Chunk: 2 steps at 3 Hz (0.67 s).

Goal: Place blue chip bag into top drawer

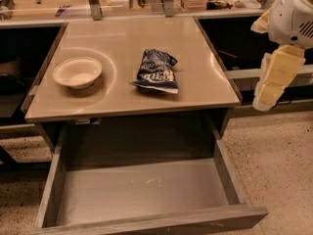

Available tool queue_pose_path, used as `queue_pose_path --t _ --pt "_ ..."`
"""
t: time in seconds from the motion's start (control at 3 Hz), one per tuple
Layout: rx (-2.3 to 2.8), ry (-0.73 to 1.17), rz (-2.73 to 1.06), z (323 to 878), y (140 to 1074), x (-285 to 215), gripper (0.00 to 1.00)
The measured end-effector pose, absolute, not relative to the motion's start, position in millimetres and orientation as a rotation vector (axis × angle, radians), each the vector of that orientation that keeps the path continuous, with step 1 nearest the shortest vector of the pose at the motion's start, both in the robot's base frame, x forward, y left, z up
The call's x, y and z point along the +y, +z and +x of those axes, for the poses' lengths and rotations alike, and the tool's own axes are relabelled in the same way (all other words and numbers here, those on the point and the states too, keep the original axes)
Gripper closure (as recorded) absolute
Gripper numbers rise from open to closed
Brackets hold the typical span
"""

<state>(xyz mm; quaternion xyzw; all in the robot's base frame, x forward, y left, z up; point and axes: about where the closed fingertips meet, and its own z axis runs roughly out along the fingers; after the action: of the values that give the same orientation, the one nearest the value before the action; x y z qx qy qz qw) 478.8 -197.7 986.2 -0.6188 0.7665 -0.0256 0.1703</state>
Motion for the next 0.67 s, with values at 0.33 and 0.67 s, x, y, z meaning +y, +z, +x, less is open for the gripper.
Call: queue_pose_path --t 0.33,0.67 --pt "2.177 -0.073 -1.758 478.8 986.2 -197.7 0.00" --pt "2.166 -0.041 -1.702 499.4 979.3 -176.5 0.00"
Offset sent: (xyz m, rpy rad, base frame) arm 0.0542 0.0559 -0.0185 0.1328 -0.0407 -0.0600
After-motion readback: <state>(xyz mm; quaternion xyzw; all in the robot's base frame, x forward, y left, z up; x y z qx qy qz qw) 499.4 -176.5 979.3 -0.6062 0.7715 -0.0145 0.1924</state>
